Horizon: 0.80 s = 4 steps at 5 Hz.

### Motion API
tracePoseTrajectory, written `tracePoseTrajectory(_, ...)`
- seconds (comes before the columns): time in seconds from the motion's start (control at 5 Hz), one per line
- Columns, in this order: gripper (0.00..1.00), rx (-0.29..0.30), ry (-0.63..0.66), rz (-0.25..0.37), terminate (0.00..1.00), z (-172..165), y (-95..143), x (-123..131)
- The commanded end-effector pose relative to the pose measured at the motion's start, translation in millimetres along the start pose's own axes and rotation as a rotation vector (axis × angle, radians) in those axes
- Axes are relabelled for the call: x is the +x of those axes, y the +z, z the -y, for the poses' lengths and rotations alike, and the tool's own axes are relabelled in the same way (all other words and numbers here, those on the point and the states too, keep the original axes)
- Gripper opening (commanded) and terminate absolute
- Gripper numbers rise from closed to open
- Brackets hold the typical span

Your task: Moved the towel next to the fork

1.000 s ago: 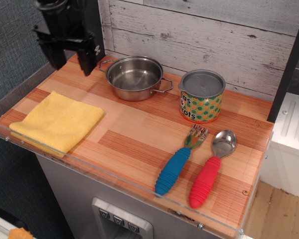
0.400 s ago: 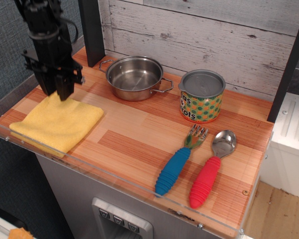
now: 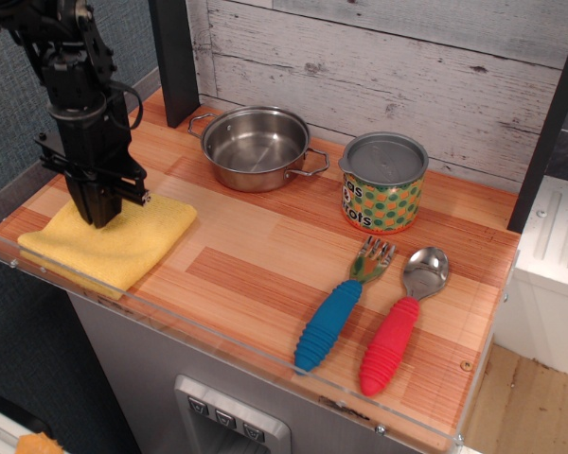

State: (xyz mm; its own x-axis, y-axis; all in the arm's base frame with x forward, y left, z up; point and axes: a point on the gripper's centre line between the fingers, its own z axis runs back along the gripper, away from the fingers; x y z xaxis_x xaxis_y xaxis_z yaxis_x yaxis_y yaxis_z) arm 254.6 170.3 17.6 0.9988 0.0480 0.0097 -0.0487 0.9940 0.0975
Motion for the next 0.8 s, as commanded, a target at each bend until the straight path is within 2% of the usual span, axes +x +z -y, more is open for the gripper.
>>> tracePoseTrajectory(0.0,0.0,0.027,-0.021,-0.007,0.0,6,3,0)
tracePoseTrajectory(0.6,0.0,-0.009,0.007,-0.019,0.0,49,2,-2)
